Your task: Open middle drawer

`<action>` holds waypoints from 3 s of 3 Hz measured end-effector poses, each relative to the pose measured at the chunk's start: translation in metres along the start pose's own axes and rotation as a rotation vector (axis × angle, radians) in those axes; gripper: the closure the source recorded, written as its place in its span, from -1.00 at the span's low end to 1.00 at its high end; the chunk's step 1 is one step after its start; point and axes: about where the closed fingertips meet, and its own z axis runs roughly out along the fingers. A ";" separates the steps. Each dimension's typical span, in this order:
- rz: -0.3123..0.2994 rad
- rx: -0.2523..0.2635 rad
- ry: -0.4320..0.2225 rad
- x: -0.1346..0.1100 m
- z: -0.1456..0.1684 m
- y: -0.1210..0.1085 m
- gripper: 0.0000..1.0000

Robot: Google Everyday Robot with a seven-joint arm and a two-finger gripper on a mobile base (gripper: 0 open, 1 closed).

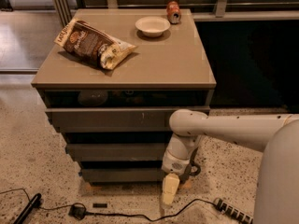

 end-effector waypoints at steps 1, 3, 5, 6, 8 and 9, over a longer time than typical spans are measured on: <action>0.029 -0.031 -0.018 0.002 0.018 -0.017 -1.00; 0.065 0.037 -0.074 0.010 0.009 -0.022 -1.00; 0.059 0.102 -0.113 0.005 0.024 -0.034 -1.00; 0.039 0.181 -0.159 -0.002 0.027 -0.041 -1.00; 0.051 0.144 -0.195 -0.004 0.035 -0.055 -1.00; 0.041 0.198 -0.247 -0.027 0.011 -0.079 -1.00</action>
Offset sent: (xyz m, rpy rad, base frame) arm 0.0065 0.0023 -0.0195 0.0083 0.0300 -0.0226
